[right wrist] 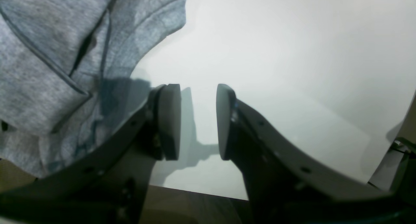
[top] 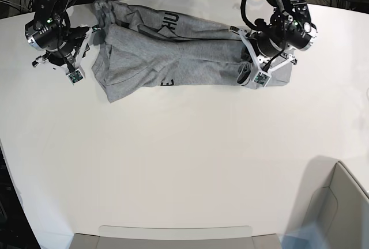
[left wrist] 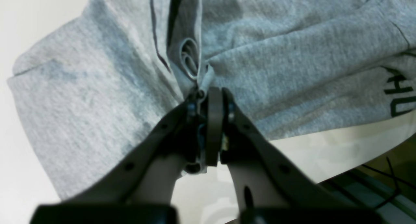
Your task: Fold the T-shirt properly
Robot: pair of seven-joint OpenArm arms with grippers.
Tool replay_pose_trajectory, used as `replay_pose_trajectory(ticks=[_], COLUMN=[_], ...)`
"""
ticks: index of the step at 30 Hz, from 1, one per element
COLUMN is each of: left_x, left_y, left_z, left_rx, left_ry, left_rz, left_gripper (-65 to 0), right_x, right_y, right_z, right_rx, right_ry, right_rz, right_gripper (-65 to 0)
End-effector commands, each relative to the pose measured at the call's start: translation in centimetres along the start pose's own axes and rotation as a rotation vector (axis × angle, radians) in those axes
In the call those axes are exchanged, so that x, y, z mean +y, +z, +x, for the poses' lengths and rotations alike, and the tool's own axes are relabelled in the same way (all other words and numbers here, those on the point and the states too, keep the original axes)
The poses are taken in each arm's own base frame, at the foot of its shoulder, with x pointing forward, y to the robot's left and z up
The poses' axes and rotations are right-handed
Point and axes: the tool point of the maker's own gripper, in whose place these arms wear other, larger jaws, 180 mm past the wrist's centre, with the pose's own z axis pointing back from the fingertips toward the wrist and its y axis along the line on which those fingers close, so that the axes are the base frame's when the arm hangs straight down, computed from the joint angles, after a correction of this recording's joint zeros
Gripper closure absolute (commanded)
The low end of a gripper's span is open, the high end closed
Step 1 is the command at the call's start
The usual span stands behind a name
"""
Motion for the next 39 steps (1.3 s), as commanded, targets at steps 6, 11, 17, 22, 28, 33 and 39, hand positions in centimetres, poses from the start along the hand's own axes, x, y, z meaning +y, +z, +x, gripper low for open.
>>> replay_pose_trajectory(ticks=[6,11,17,22,28,33,39], left_x=[-2.6,-3.1,-2.9,-3.2,-3.3,-5.2,-6.1], left_y=[-0.3,-0.5,-0.4,-0.5,-0.4,0.0,0.2], left_z=[1.8,1.8,1.7,1.6,1.7,2.8,2.3], left_rx=[-0.04,-0.036,-0.033,-0.031,-0.039,-0.105,-0.113], left_ry=[-0.076,-0.093,-0.091,-0.094,-0.092,-0.064,-0.038], left_rz=[-0.059,-0.073,-0.069,-0.077,-0.083,-0.193,-0.243], left_gripper=[0.0,0.0,-22.4,-27.4,-24.0,-13.5,-9.2], right_x=[-0.3,-0.1,-0.1,-0.1,-0.1,-0.6,-0.8], right_y=[0.1,-0.2,-0.3,-0.3,-0.3,-0.1,0.0], right_z=[0.2,-0.1,-0.2,-0.1,0.0,0.5,0.8], right_rx=[-0.008,0.005,0.009,0.006,0.0,-0.014,-0.022], right_ry=[0.018,0.015,0.014,0.014,0.012,0.005,0.005], right_rz=[-0.004,0.005,0.009,0.007,0.008,-0.004,-0.009], right_gripper=[-18.9,-18.9,-18.9,-18.9,-18.9,-18.9,-18.9])
